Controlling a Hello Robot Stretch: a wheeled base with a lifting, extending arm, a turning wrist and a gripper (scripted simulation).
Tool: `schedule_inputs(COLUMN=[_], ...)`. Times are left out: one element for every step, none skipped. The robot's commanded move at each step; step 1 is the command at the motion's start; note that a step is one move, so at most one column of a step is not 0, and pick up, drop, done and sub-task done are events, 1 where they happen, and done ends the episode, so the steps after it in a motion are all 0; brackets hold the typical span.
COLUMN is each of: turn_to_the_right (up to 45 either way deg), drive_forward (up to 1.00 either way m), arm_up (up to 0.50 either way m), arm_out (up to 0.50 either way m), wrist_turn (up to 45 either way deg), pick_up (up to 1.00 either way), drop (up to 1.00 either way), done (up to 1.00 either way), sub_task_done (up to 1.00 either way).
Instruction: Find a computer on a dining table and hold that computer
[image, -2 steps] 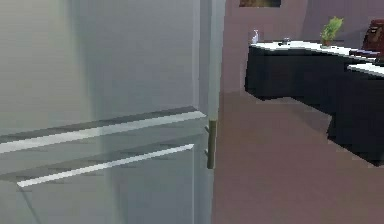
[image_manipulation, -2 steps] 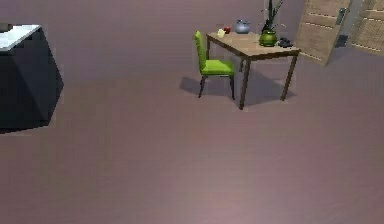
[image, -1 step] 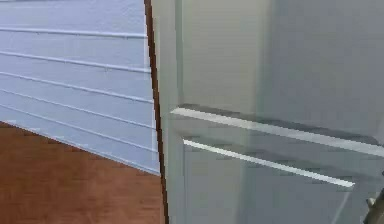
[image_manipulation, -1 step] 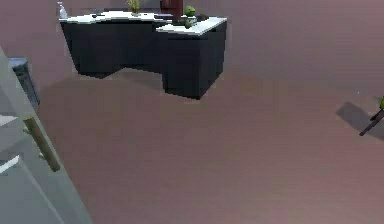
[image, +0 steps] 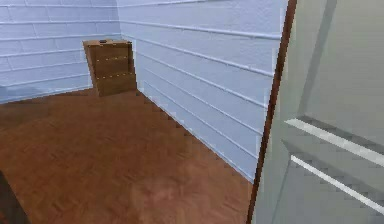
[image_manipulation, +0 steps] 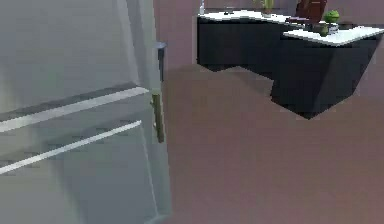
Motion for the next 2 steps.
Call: schedule_inputs(turn_to_the_right=[0.0,-45.0], drive_forward=[0.85,0.0], arm_up=[0.0,0.0], arm_out=[0.0,0.0], wrist_turn=[0.0,0.0], pick_up=[0.0,0.0], drop=[0.0,0.0], done=[0.0,0.0], sub_task_done=[0.0,0.0])
